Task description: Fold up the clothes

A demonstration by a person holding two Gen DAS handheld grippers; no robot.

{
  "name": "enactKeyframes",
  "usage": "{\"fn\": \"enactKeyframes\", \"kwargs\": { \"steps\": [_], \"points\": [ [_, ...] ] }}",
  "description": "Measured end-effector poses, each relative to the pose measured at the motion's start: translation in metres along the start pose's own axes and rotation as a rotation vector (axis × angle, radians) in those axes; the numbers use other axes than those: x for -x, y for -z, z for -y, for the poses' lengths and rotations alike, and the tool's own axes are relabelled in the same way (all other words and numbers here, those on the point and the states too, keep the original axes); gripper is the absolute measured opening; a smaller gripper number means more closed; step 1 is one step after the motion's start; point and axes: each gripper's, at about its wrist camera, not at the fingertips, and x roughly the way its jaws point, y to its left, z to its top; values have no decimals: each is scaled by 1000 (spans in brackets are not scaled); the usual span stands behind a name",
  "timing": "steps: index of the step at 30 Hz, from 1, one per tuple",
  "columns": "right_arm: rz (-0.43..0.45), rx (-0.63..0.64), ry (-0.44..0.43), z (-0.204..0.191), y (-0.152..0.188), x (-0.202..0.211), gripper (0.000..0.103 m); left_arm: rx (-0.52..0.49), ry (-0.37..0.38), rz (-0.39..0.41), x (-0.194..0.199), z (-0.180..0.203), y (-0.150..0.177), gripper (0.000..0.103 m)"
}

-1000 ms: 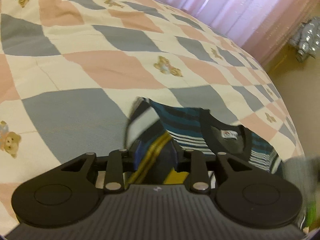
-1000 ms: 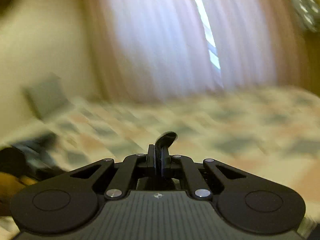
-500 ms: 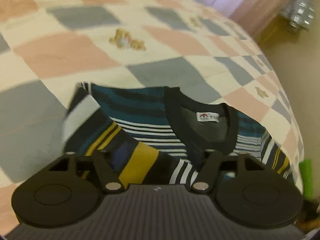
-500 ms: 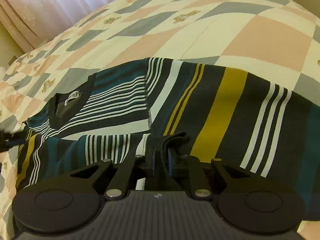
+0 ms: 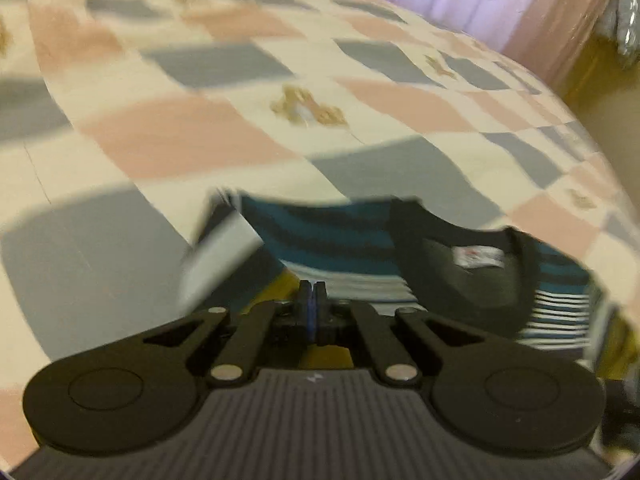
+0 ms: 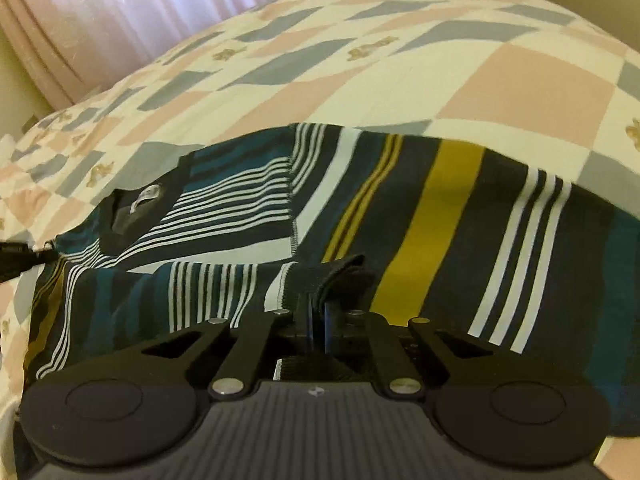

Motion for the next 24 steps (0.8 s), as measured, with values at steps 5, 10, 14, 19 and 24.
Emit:
{"fn": "enactKeyframes", "kwargs": {
  "steps": [5,10,14,19,24],
  "points": [
    [178,47,-52,-23,-12,34,5,-4,172,-3,25,9,14,12],
    [292,184,-34,-41,-20,53,4,31,167,-36,26,11,34,11],
    [-17,87,132,-6,-11,-8,4,-29,142,-58,32,18,57,12],
    [-24,41,124,-14,-17,-4,5,-36,128,-61,48,16,72,19],
    [-25,70,67,-45,-26,4,43,-30,143,-77,58,20,79,22]
  ]
}}
